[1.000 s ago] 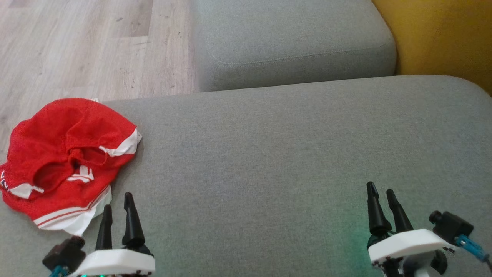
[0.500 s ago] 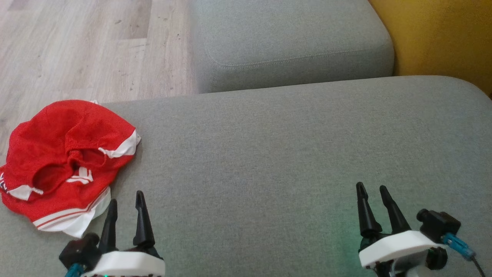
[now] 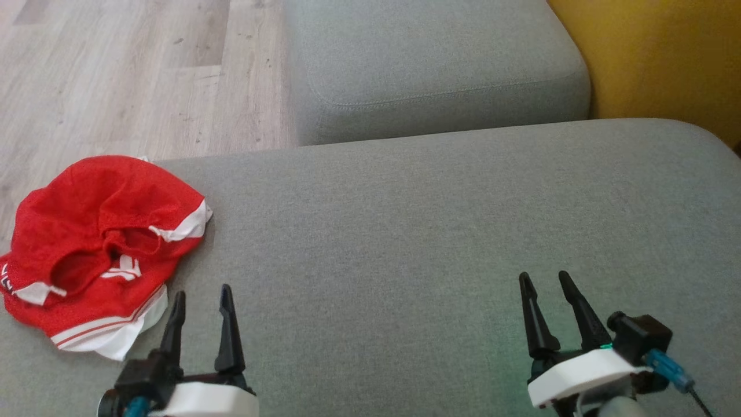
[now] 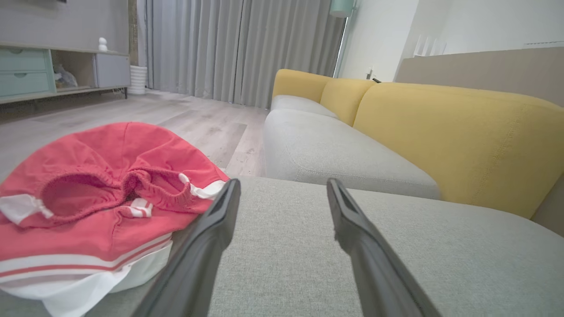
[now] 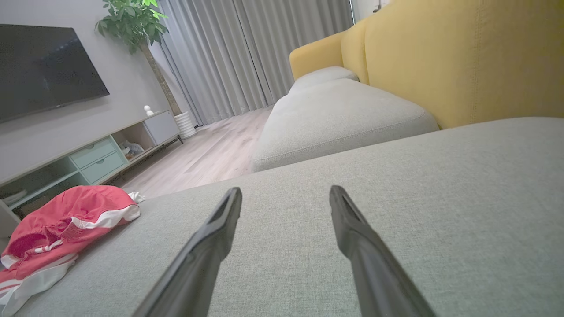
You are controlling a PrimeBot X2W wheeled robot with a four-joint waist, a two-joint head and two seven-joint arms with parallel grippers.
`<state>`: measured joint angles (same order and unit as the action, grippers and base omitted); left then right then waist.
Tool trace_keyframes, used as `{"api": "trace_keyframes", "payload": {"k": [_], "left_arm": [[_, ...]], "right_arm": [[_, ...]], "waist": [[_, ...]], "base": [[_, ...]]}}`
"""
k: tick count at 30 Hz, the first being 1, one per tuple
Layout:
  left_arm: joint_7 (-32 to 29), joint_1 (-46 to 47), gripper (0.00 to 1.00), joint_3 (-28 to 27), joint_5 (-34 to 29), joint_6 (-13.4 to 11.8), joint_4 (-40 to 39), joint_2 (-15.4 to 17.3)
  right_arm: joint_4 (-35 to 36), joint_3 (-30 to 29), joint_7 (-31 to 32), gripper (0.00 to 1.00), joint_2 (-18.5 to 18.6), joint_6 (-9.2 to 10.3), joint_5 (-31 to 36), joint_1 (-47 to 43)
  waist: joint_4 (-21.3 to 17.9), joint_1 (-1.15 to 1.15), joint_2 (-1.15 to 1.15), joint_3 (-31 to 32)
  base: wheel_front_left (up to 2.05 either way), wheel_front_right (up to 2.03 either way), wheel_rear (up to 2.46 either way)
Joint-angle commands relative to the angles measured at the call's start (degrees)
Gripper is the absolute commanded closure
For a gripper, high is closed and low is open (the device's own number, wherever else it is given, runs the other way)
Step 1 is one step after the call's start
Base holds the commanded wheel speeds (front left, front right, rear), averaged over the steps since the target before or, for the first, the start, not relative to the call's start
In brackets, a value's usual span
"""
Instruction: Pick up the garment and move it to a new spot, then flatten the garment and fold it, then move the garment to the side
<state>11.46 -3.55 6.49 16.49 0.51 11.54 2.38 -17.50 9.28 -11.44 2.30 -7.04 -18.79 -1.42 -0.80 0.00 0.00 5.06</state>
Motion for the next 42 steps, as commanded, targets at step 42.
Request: {"api": "trace_keyframes", "payload": {"k": [42], "left_arm": [[3.53,2.05,0.0,-1.5,-10.71,-3.37,2.81,0.5]], "right_arm": [[0.7,-0.38,-3.56,0.0,0.58,-0.45,11.99,1.93]], "waist": [[2.47,0.0,0.0,1.15]], "base": [[0.0,0.0,0.0]]}}
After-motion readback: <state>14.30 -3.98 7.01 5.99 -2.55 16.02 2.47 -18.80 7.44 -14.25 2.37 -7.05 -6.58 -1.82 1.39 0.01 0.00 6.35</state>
